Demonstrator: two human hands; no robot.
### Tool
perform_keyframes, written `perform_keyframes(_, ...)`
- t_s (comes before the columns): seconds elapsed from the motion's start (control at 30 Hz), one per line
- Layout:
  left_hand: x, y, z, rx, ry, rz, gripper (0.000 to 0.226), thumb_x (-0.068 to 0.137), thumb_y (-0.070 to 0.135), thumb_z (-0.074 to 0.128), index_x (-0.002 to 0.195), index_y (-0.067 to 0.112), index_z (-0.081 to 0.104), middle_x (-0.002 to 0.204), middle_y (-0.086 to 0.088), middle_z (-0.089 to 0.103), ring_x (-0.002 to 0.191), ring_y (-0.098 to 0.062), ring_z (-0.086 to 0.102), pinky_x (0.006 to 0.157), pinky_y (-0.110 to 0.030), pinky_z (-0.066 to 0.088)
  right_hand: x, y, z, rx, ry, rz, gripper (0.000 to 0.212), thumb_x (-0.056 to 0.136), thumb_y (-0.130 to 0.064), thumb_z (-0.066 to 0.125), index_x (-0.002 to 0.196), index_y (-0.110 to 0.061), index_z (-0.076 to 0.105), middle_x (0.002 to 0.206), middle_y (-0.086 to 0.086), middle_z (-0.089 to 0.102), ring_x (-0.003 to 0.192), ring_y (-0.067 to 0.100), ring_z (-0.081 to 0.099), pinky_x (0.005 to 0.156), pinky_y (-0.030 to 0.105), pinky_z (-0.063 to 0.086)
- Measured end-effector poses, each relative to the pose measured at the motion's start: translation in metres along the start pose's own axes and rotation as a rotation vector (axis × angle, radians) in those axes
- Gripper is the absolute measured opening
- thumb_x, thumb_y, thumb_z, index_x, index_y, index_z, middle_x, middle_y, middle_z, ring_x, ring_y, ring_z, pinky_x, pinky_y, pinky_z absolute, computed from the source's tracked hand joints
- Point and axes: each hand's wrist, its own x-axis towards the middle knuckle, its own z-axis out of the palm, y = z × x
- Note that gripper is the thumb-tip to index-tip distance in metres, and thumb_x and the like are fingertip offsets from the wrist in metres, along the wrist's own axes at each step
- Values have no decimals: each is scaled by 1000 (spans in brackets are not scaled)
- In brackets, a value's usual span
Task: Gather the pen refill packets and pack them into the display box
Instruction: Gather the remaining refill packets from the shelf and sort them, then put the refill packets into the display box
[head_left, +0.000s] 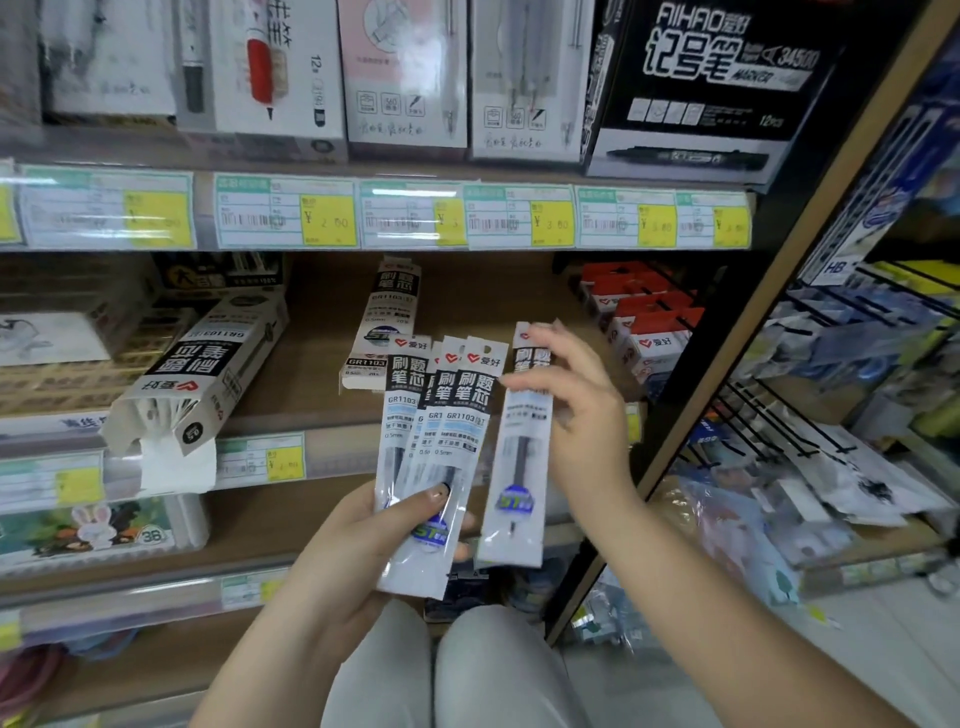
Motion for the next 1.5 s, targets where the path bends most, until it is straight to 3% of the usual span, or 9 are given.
perform_keyframes(0.3,-2,-6,-5,-241,23,-49,40,88,29,51,112,1,63,83,-24,63,51,-26,62,45,-29,52,-23,-21,34,-197,115,-278,21,84,-10,56,94,-11,75,125,4,51,129,29,38,107,38,35)
perform_keyframes(0.47,-18,9,-9,-234,-39,-40,47,77,50,48,82,12,76,67,-19,64,42,-23,57,37,-21,45,-20,-29,44,-197,142,-336,20,82,-2,60,93,-10,75,124,4,51,125,28,41,108,28,33)
perform_keyframes(0.63,-23,11,-17,-120,-66,46,15,68,21,63,70,16,77,67,-14,67,46,-20,60,41,-22,46,-20,-27,58,-186,60,-375,20,83,-8,62,101,-9,72,130,14,51,129,28,37,111,28,29)
perform_keyframes(0.73,-24,11,-22,-83,8,106,12,64,5,67,73,10,74,66,-15,67,45,-21,61,41,-23,47,-22,-36,64,3,-12,-39,56,84,-4,60,133,-28,47,146,-1,36,137,15,31,113,32,28)
perform_keyframes(0.87,-25,17,-32,-19,-29,137,18,62,-3,71,78,6,69,63,-17,65,44,-23,59,43,-26,48,-17,-66,60,1102,-348,882,58,78,-51,56,127,-20,55,125,7,62,118,26,55,103,47,39)
perform_keyframes(1.07,-32,17,-48,375,-202,91,17,72,28,68,82,15,73,74,-9,71,64,-19,65,58,-28,50,-27,-82,68,1029,-647,797,19,82,-5,54,94,-8,68,77,7,71,79,18,69,74,31,57)
perform_keyframes(1.17,-37,24,-65,868,291,355,34,71,59,59,79,27,67,68,2,68,62,-11,60,57,-32,45,-23,-78,72,1105,-539,883,23,91,3,45,89,-5,66,71,6,69,72,19,68,69,29,57)
perform_keyframes(1.3,-33,43,-89,915,1085,701,24,85,22,60,105,11,52,103,-10,56,96,-28,49,75,-39,39,-20,-72,75,1120,-430,966,20,93,0,46,96,-6,65,81,6,72,78,17,70,77,32,58)
perform_keyframes(1.5,22,45,-139,1076,1106,455,30,90,24,51,115,6,54,103,-15,65,82,-36,58,63,-40,46,-20,-75,80,1110,-409,988,19,92,-1,48,94,-6,66,83,7,72,79,17,70,77,32,57)
